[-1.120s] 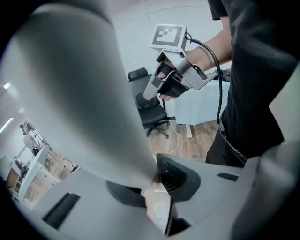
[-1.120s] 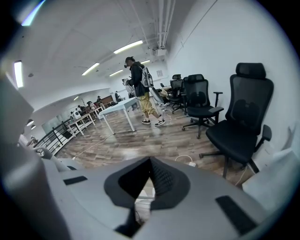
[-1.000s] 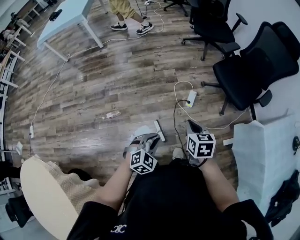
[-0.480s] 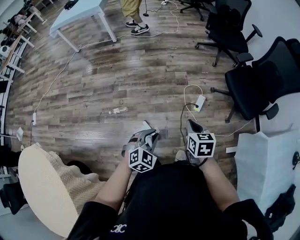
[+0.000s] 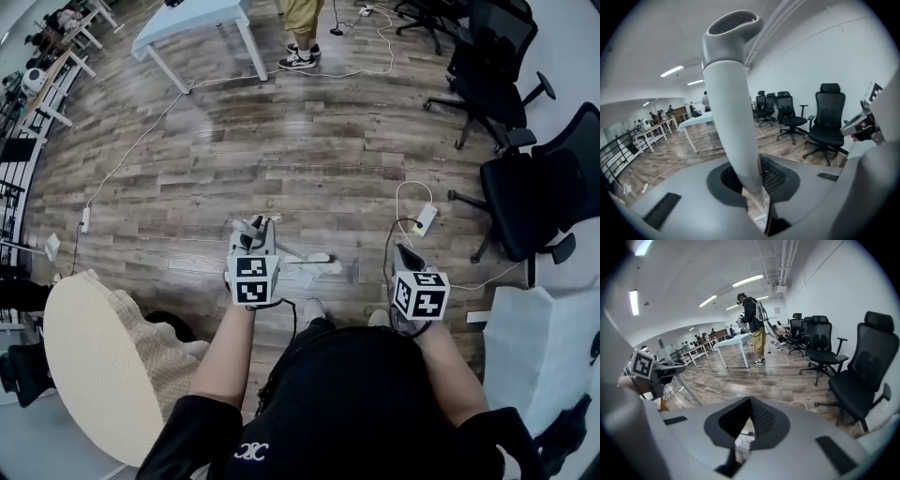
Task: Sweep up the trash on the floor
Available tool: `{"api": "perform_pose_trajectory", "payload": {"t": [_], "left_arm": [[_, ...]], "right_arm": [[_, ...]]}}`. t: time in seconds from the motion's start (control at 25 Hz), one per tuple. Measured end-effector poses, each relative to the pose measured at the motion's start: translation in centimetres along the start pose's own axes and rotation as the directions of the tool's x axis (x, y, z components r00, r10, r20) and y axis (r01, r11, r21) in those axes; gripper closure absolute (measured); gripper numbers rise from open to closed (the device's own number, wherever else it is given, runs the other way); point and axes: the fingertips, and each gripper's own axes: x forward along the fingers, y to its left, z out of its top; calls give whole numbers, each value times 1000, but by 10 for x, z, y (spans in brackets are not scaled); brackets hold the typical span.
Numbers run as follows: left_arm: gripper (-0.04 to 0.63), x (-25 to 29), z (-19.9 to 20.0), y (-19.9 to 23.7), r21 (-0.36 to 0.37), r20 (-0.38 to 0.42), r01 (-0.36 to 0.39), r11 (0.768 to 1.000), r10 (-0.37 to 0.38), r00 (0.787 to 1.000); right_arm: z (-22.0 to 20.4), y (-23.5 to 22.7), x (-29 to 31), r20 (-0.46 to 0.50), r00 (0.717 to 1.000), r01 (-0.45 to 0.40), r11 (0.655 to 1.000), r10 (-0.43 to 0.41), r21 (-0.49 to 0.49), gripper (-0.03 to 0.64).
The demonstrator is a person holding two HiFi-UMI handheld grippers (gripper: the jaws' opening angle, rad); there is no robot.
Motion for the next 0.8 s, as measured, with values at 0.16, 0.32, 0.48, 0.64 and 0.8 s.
{"api": "perform_pose_trajectory", "payload": {"t": [0.16,0.32,0.48,0.64,0.8], "left_arm": [[541,-2,9,69,-104,28,-99,990,102,994],[543,3,13,125,-119,48,-156,980,163,985],[545,14,19,172,-96,79,-186,978,194,978],[545,40,27,225,-73,96,-208,975,215,972],[545,66,43,271,-82,110,-238,968,246,963]], "right_arm": [[1,18,8,-6,1000,14,1000,-14,-4,603],[-3,36,15,-23,999,41,999,-41,3,603],[-10,54,20,-46,997,62,998,-62,1,603],[-16,66,22,-72,994,85,996,-86,-16,603],[-28,65,14,-107,986,128,992,-129,-20,603]]}}
